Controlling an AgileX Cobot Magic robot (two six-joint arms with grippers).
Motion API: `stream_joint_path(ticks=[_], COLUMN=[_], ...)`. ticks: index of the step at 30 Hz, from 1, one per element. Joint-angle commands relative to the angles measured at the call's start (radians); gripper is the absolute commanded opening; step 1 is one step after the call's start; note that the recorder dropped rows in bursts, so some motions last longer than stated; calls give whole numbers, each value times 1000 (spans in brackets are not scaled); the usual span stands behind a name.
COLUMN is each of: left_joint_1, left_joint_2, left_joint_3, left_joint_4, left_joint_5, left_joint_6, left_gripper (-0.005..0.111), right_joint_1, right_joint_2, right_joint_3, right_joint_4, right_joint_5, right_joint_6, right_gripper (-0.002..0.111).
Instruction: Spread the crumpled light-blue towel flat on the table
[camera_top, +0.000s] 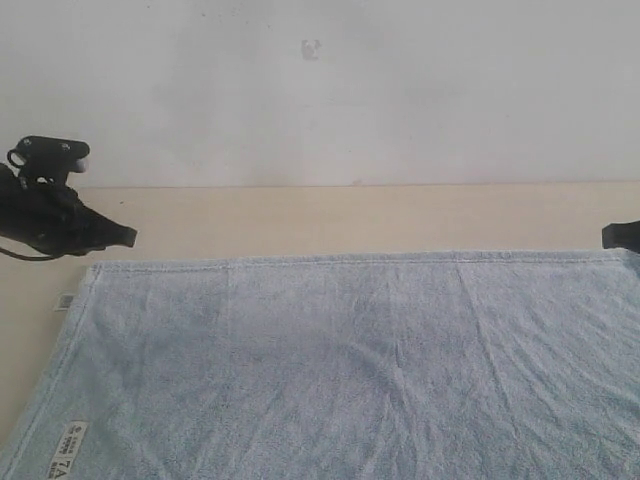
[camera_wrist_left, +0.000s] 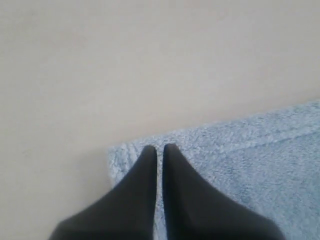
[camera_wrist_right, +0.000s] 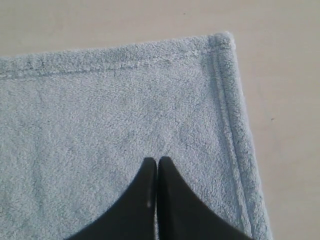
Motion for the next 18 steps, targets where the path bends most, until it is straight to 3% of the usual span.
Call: stream_joint_path(ticks=[1,6,11,18], left_joint_1=[-10,-14,-15,-15], left_joint_2=[-73,-204,-388,-736], left_joint_3=[22,139,354,509], left_joint_4=[-49,-55,-88,-147], left_joint_5=[75,138,142,118], left_joint_6=[1,-30,-66,-59], left_gripper=[4,4,4,4], right_joint_1=[-1,-1,11,179], right_joint_2=[-12,-12,-21,-223], right_joint_3=[41,86,86,86], right_joint_4=[0,7,50,50], right_joint_5=[-35,-72,-85,-93], right_joint_6=[1,26,28,-2], right_gripper=[0,0,0,0])
